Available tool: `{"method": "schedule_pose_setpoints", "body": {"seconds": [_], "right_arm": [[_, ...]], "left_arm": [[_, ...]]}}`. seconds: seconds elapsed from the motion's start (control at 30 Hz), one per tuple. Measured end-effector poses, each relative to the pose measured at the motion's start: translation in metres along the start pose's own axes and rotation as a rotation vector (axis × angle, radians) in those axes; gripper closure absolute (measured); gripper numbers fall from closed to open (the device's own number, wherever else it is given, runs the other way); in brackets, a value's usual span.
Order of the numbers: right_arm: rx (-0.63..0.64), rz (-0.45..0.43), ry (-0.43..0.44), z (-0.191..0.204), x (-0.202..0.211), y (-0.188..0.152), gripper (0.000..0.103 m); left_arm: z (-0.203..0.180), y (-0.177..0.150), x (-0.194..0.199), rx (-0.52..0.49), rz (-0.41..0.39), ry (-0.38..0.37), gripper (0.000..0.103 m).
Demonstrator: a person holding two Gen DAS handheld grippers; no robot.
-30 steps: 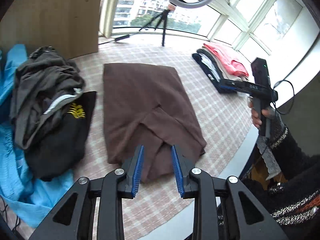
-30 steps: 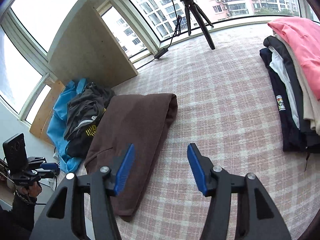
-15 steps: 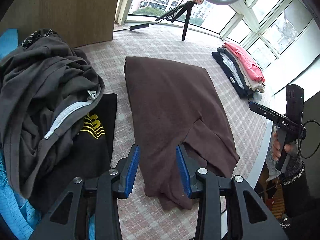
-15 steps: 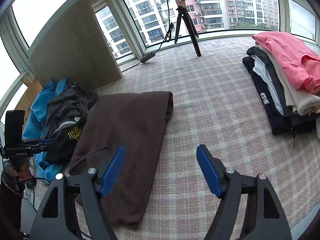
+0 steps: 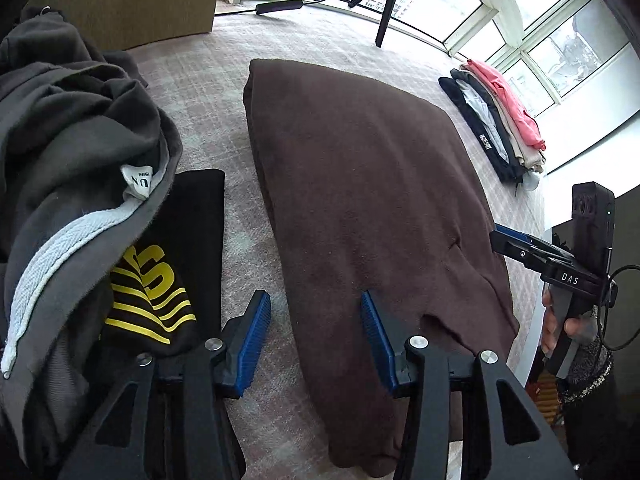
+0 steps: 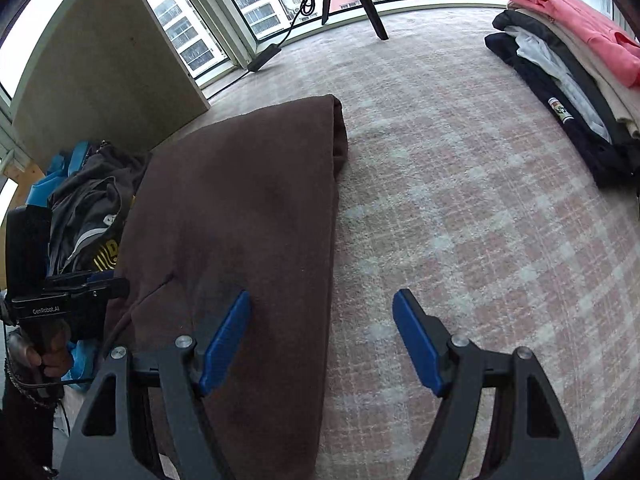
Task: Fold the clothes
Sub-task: 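Grasp the folded brown garment's end with both grippers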
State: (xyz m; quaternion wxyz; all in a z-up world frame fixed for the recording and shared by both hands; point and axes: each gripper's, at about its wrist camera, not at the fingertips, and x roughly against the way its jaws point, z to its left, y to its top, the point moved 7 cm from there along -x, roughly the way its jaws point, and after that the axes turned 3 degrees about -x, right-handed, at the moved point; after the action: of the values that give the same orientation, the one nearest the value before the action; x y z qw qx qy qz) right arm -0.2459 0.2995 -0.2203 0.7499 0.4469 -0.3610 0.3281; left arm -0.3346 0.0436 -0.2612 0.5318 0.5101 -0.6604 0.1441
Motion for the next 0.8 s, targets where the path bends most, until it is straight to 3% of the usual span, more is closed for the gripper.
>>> {"method": "schedule_pose_setpoints", "body": {"seconds": [0.2, 0.37, 0.47, 0.6, 0.8], "right_arm": [[0.039, 0.011, 0.014, 0.002, -0.006, -0.003, 0.030], [0.114, 0.021, 0.020, 0.010, -0.008, -0.005, 0.030], [0.158, 0.036, 0.034, 0.019, -0.008, -0.008, 0.031], [0.202, 0.063, 0.075, 0.029, -0.009, -0.009, 0.048], [0.126, 0.089, 0.140, 0.027, -0.008, -0.008, 0.060]], "left_arm": [[-0.006, -0.001, -0.004, -0.040, -0.003, -0.001, 0.052], [-0.019, 0.001, -0.010, -0.090, 0.005, 0.013, 0.041], [-0.028, 0.002, -0.014, -0.119, 0.009, 0.021, 0.046], [-0.033, 0.002, -0.017, -0.156, 0.004, 0.037, 0.057], [-0.034, 0.002, -0.021, -0.128, -0.019, -0.015, 0.072]]}}
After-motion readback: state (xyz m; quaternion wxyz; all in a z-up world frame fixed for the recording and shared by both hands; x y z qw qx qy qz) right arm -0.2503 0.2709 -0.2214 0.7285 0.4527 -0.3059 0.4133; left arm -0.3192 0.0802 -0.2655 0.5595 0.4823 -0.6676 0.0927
